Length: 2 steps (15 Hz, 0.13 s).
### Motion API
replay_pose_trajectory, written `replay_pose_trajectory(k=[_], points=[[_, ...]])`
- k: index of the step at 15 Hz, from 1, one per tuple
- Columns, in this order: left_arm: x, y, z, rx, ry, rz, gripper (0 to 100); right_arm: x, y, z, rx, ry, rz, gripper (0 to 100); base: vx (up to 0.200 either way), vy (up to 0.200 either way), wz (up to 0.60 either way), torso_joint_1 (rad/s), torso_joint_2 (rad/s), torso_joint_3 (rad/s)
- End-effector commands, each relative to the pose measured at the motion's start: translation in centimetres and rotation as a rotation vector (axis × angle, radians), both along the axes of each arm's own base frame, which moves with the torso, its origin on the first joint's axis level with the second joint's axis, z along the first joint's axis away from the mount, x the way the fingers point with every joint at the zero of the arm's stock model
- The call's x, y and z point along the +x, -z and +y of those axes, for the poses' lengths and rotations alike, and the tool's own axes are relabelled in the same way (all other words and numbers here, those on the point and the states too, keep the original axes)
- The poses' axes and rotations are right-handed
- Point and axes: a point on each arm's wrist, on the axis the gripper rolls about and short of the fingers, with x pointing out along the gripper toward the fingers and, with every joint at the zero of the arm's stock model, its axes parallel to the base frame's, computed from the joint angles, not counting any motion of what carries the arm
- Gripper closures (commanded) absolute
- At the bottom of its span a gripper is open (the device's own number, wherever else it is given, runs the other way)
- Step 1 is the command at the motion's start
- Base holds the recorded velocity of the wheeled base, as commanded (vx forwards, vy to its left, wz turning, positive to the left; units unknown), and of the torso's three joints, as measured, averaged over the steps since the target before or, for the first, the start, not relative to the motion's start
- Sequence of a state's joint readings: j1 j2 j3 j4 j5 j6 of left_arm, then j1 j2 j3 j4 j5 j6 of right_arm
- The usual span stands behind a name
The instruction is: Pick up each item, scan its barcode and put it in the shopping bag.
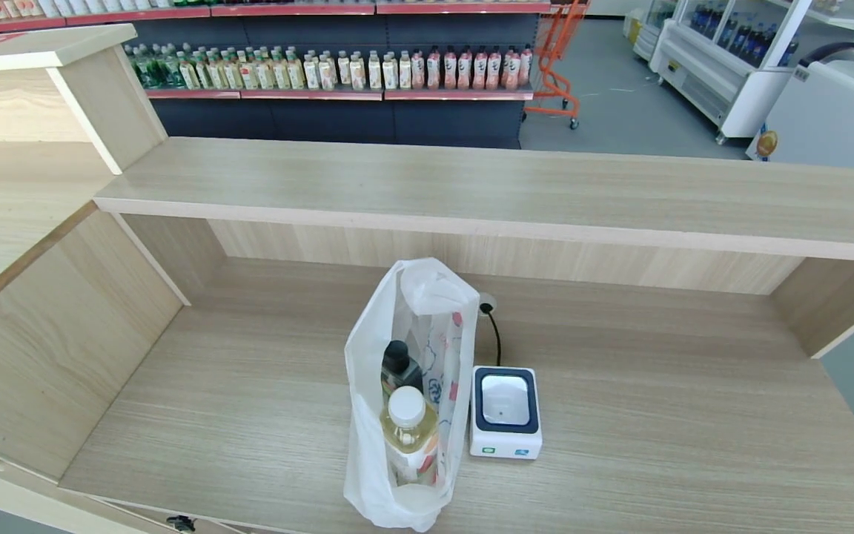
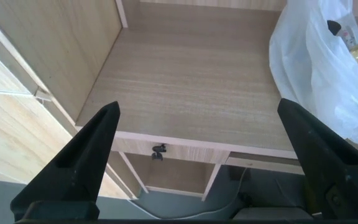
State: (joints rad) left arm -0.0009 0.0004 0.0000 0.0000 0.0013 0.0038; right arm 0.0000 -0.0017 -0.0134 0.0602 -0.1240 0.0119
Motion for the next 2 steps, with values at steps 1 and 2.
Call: replay_pose_trajectory(k=[1,2], points=[[0.00,0.00,0.00,-0.001,0.000,0.000,0,0.01,-0.02,0.00,-0.001,0.000,0.001,100,0.000,0.000,0.00,0.000,0.00,0.000],[0.00,0.00,0.00,0.001,0.000,0.000,0,0.01,0.00,0.00,0.000,0.000,0.002,100,0.000,0.000,0.00,0.000,0.00,0.000]])
